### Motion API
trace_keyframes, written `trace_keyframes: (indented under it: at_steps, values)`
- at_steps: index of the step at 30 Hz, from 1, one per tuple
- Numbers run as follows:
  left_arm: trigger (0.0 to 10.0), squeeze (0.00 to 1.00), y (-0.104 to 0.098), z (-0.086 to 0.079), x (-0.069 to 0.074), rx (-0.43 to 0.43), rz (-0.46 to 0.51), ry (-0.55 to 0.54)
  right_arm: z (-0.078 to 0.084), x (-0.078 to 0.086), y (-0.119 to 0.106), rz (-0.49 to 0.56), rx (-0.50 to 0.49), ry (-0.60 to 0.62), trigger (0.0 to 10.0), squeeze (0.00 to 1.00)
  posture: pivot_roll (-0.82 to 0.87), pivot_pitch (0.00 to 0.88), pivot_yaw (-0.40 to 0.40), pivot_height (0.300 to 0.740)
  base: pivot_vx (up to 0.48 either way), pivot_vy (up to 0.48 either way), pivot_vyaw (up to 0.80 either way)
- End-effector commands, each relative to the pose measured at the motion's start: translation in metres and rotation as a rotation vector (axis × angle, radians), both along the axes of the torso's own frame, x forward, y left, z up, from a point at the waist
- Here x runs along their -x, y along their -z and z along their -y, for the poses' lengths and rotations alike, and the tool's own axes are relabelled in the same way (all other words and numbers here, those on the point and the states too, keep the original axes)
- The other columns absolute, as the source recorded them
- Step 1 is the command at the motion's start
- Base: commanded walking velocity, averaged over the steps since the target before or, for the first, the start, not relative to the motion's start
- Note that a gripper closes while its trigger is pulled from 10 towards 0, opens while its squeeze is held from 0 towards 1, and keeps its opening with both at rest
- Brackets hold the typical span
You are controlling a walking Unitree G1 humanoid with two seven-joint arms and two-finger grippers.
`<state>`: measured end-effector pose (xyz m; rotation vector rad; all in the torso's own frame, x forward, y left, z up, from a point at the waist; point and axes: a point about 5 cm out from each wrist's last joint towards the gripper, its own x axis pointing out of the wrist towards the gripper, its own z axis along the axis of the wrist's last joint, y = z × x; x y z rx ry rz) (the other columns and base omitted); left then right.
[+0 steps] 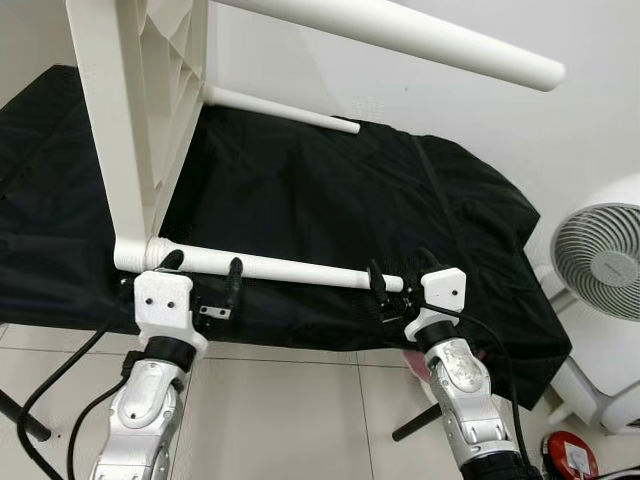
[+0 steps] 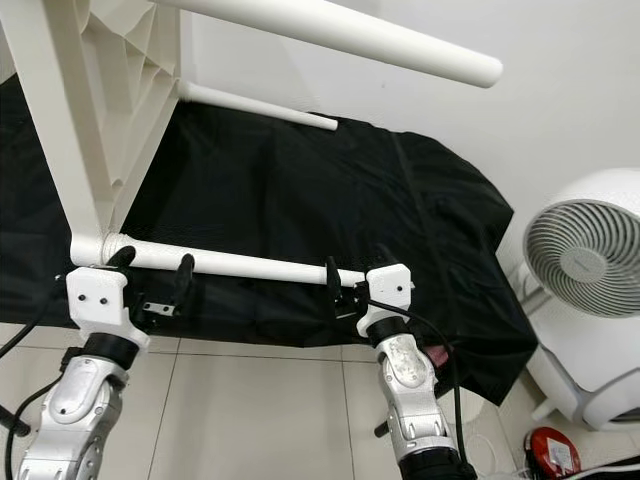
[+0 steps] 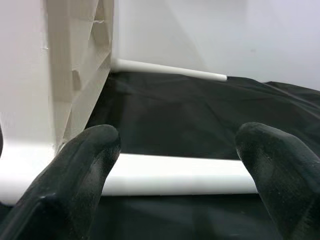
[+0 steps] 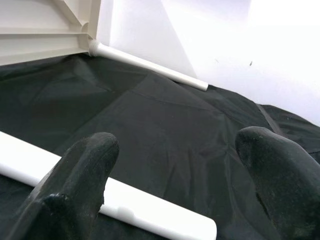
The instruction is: Building children table
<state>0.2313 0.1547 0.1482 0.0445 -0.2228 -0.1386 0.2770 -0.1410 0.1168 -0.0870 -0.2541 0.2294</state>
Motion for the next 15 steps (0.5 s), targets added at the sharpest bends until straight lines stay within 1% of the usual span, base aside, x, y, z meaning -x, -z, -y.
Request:
trace_keyframes:
  at_steps: [1,2,3,5,6,7,8,9,11,13,14,15]
  values:
    - [10.0,0.00,0.004,0.008,0.000,-0.014,-0.026,0.047,0.004,0.000,0.001,-0.001,0.021,0.012,10.0,0.00,0.08,0.000,-0.137,0.740,0.000,0.000,0.00]
    - [10.0,0.00,0.006,0.012,-0.001,-0.018,-0.050,0.068,0.004,-0.001,0.000,0.000,0.024,0.012,10.0,0.00,0.08,0.000,-0.135,0.740,0.000,0.000,0.00]
    - [10.0,0.00,0.012,0.022,-0.003,-0.024,-0.108,0.136,0.003,-0.003,-0.002,0.009,0.031,0.010,10.0,0.00,0.08,0.000,-0.136,0.740,0.000,0.000,0.00]
    - [10.0,0.00,0.012,0.022,-0.003,-0.024,-0.108,0.136,0.003,-0.003,-0.002,0.009,0.031,0.010,10.0,0.00,0.08,0.000,-0.136,0.740,0.000,0.000,0.00]
    - [10.0,0.00,0.015,0.028,-0.004,-0.029,-0.143,0.176,0.002,-0.005,-0.004,0.014,0.034,0.012,10.0,0.00,0.08,0.000,-0.136,0.740,0.000,0.000,0.00]
    - [10.0,0.00,0.015,0.028,-0.004,-0.029,-0.143,0.176,0.002,-0.005,-0.004,0.014,0.034,0.012,10.0,0.00,0.08,0.000,-0.136,0.740,0.000,0.000,0.00]
    - [10.0,0.00,0.017,0.033,-0.007,-0.012,-0.179,0.198,0.003,-0.008,-0.007,0.022,0.043,0.021,10.0,0.00,0.08,0.000,-0.133,0.740,0.000,0.000,0.00]
    - [10.0,0.00,0.017,0.033,-0.007,-0.012,-0.179,0.198,0.003,-0.008,-0.007,0.022,0.043,0.021,10.0,0.00,0.08,0.000,-0.133,0.740,0.000,0.000,0.00]
    - [10.0,0.00,0.020,0.040,-0.015,-0.012,-0.237,0.213,0.006,-0.017,-0.015,0.047,0.078,0.065,10.0,0.00,0.07,0.000,-0.129,0.740,0.000,0.000,0.00]
    - [10.0,0.00,0.020,0.040,-0.015,-0.012,-0.237,0.213,0.006,-0.017,-0.015,0.047,0.078,0.065,10.0,0.00,0.07,0.000,-0.129,0.740,0.000,0.000,0.00]
    - [10.0,0.00,0.021,0.042,-0.019,0.011,-0.272,0.218,0.008,-0.021,-0.020,0.057,0.088,0.093,10.0,0.00,0.07,0.000,-0.126,0.740,0.000,0.000,0.00]
    - [10.0,0.00,0.020,0.046,-0.025,0.059,-0.305,0.220,0.011,-0.028,-0.029,0.083,0.092,0.127,10.0,0.00,0.06,0.000,-0.120,0.740,0.000,0.000,0.00]
